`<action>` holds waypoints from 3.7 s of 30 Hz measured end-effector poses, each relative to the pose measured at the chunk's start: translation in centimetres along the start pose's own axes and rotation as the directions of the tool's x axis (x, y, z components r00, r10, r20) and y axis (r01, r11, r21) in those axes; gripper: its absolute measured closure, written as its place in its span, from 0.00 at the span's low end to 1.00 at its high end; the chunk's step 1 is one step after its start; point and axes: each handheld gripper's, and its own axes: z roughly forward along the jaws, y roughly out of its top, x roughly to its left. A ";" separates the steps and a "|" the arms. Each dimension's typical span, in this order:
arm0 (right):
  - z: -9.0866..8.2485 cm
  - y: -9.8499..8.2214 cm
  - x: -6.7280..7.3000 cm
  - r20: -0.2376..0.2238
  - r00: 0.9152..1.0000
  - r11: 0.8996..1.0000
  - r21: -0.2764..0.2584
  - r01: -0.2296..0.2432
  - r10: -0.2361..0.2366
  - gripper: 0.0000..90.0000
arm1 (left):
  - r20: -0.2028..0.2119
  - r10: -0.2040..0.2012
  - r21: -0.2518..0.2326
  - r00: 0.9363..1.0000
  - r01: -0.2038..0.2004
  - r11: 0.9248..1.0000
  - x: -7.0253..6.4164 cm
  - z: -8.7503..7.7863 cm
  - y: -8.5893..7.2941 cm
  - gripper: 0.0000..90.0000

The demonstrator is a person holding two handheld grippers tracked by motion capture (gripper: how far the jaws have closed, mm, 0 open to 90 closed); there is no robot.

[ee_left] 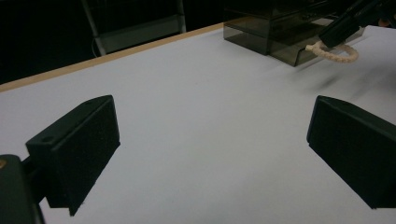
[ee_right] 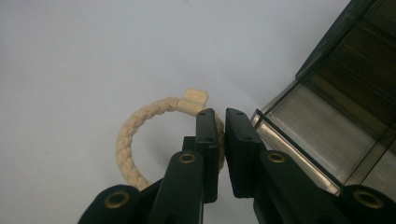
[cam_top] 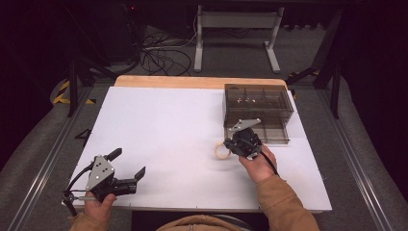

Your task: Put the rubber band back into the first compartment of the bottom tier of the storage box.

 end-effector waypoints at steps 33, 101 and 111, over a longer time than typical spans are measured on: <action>-3.6 -0.1 -0.7 0.052 0.999 0.955 -0.294 0.031 -0.016 0.94 | -0.001 -0.003 -0.001 1.000 0.003 1.000 0.0 -0.1 0.0 0.03; 0.1 -2.0 -6.8 0.253 0.967 0.948 -0.307 0.084 -0.004 0.93 | 0.003 -0.012 0.005 1.000 0.012 1.000 0.0 0.1 -0.1 0.03; 0.7 -2.2 -6.8 0.247 0.969 0.953 -0.291 0.090 -0.016 0.93 | 0.004 -0.013 0.003 1.000 0.013 1.000 0.0 0.1 -0.1 0.03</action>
